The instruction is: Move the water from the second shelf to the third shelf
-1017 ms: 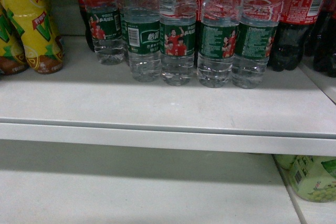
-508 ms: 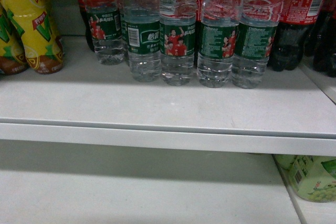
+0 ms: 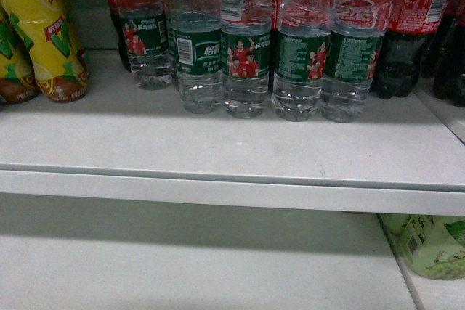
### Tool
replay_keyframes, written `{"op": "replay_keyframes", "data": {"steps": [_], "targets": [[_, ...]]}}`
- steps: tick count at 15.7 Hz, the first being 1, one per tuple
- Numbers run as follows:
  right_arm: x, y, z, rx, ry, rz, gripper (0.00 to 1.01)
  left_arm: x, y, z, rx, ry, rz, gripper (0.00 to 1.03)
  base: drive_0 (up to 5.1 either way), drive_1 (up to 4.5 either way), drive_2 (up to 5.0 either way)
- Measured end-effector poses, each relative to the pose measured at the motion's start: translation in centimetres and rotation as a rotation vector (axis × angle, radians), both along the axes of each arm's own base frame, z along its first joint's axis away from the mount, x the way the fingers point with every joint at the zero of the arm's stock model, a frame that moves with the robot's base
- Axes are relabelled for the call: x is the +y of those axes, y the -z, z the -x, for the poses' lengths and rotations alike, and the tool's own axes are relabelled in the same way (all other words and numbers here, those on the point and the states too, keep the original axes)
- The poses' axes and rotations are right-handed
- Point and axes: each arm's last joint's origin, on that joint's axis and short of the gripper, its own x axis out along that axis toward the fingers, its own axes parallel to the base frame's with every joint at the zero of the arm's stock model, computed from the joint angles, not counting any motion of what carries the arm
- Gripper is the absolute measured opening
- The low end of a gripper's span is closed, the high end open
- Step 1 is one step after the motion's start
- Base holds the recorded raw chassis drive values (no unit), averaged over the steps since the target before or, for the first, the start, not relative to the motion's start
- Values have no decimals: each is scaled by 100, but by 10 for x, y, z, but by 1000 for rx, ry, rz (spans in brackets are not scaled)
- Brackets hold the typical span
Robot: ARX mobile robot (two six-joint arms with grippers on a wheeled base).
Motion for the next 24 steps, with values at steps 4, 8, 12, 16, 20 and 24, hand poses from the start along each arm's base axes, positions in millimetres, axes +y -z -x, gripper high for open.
{"op": "replay_keyframes", "data": {"steps": [4, 8, 12, 16, 20, 24], "targets": [[0, 0, 0, 0, -2, 0, 41, 0, 0, 0, 0, 0, 0, 98, 0, 0, 0], [0, 1, 0, 10, -2, 0, 41, 0, 0, 0, 3, 0, 0, 98, 0, 0, 0], [0, 1, 0, 9, -2, 0, 41, 0, 0, 0, -1, -3, 0, 98, 0, 0, 0], [0, 0, 0, 1, -1, 0, 41, 0, 0, 0, 0, 2, 0, 98, 0, 0, 0], [0, 0, 0, 2, -2, 0, 41, 0, 0, 0, 1, 1, 0, 98, 0, 0, 0], [0, -1, 0, -6, -2, -1, 41, 0, 0, 0, -1, 0, 0, 98, 0, 0, 0]]}}
